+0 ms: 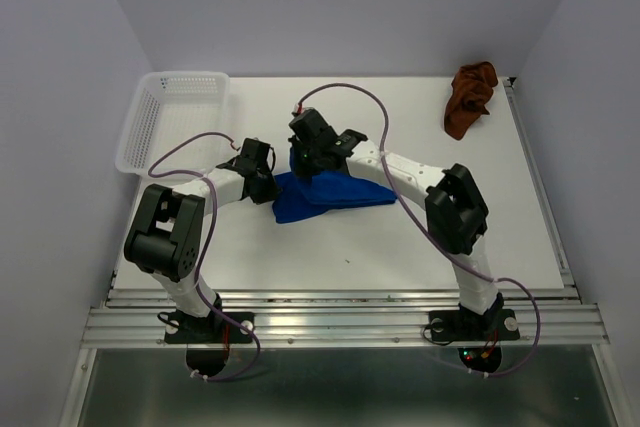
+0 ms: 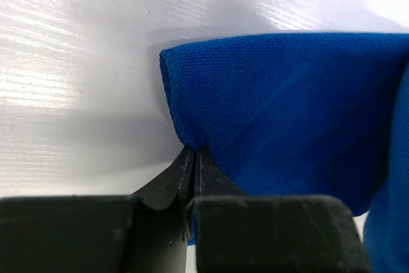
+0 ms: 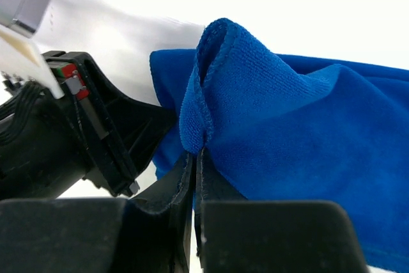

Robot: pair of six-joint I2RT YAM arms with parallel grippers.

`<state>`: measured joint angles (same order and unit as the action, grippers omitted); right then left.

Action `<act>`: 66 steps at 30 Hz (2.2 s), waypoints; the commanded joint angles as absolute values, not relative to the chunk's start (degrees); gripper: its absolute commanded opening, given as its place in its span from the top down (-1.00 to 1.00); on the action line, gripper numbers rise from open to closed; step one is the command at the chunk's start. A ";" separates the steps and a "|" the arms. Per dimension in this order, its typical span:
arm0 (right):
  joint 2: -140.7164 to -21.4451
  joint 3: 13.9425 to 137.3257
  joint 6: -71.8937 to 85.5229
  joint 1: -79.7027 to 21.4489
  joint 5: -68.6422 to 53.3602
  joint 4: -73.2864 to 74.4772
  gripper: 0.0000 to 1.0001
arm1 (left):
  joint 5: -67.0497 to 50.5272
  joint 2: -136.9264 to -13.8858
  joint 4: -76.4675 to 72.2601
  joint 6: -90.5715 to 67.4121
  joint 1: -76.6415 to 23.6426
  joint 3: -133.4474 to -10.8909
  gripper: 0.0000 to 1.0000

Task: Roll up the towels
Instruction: Fold the towel

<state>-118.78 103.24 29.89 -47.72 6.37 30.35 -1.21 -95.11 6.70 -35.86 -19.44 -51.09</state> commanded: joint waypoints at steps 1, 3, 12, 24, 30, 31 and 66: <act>-120.84 103.89 30.59 -48.34 2.73 24.09 0.92 | -0.62 -93.51 9.40 -35.86 -19.86 -50.10 0.87; -121.55 103.89 30.85 -48.34 2.20 23.82 0.92 | -0.62 -93.52 9.58 -35.95 -19.78 -50.18 0.87; -123.67 103.01 31.20 -48.34 -1.23 21.36 0.93 | -0.62 -93.69 9.84 -36.39 -19.86 -50.01 0.87; -118.48 101.25 30.33 -48.87 2.47 21.18 0.96 | -0.62 -93.60 9.84 -36.56 -19.86 -50.10 0.87; -119.26 102.13 30.06 -49.48 1.32 21.09 0.96 | -0.62 -93.52 9.76 -36.74 -19.86 -50.18 0.87; -119.44 102.13 30.15 -49.48 0.71 21.01 0.96 | -0.62 -93.52 9.84 -36.74 -19.86 -50.27 0.87; -125.51 102.66 29.89 -49.48 -11.68 17.58 0.19 | 7.64 -89.47 15.82 -39.29 -19.78 -51.86 0.78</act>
<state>-127.98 102.08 30.46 -48.88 -7.60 21.32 5.41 -92.49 13.72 -38.65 -19.53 -51.11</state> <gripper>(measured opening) 0.392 0.108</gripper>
